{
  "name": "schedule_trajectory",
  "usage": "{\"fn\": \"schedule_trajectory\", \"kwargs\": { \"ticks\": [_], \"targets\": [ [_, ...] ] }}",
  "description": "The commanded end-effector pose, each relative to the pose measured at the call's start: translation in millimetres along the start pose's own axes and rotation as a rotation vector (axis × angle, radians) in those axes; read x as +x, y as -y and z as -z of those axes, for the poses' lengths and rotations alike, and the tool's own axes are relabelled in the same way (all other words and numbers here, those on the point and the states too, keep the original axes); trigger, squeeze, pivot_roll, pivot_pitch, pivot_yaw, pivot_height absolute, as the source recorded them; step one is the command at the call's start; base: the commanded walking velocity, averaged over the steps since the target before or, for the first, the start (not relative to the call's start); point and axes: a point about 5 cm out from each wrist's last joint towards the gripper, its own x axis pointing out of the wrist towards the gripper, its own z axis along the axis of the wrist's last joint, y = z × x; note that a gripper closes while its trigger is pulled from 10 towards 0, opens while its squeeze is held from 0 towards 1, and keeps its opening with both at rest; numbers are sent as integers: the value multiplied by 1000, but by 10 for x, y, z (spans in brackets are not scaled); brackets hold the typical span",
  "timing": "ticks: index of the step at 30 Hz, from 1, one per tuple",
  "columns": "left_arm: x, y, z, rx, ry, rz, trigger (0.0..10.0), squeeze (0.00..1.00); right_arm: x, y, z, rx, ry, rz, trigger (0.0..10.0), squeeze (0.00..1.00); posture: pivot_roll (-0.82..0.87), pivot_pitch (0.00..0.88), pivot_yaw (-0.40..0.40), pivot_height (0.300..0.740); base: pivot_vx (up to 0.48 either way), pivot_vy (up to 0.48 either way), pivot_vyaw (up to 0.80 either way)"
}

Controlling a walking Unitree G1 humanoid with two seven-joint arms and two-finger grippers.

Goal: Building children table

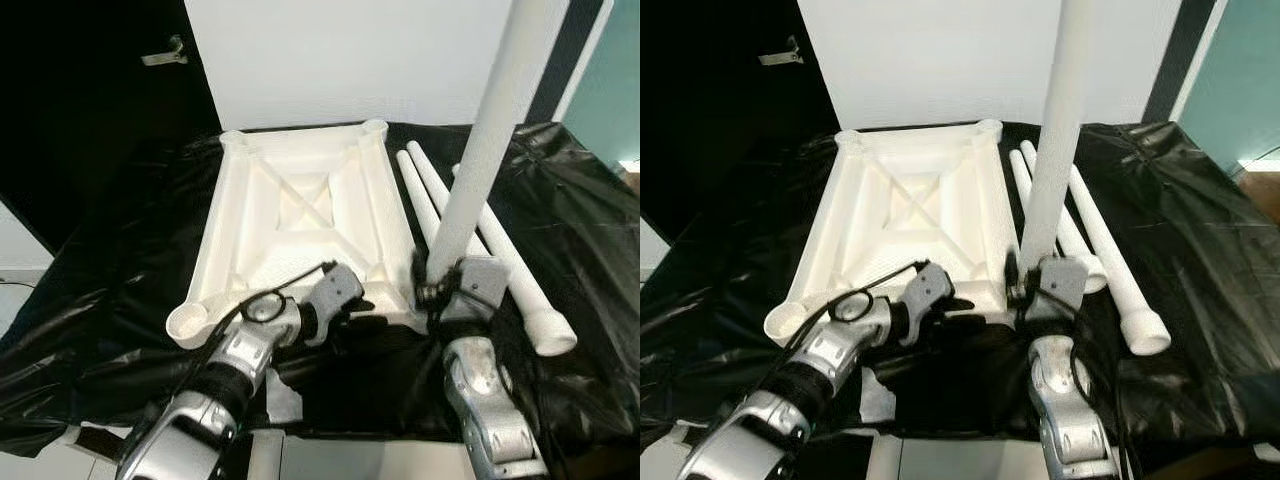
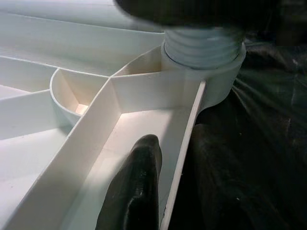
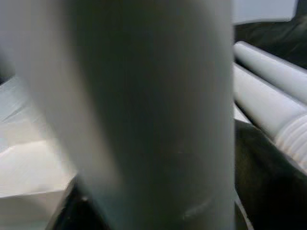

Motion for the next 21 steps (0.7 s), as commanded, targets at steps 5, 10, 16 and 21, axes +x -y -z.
{"fn": "schedule_trajectory", "kwargs": {
  "ticks": [5, 10, 16, 21],
  "targets": [
    [-9, 144, 272, -71, -92, 113, 10000, 0, 31, 201, 105, -13, -82, -142, 10000, 0, -114, 0, 55, 740, 0, 0, 0],
    [48, 160, 254, -69, -82, 113, 10000, 0, 35, 383, 41, -169, -38, -329, 10000, 0, -120, 0, 52, 740, 0, 0, 0],
    [69, 158, 242, -66, -78, 113, 10000, 0, 39, 424, -126, -183, -10, -512, 10000, 0, -128, 0, 48, 740, 0, 0, 0],
    [72, 141, 229, -63, -75, 108, 10000, 0, 99, 504, -178, -105, -35, -517, 0, 0, -126, 0, 44, 740, 0, 0, 0]
  ]
}}
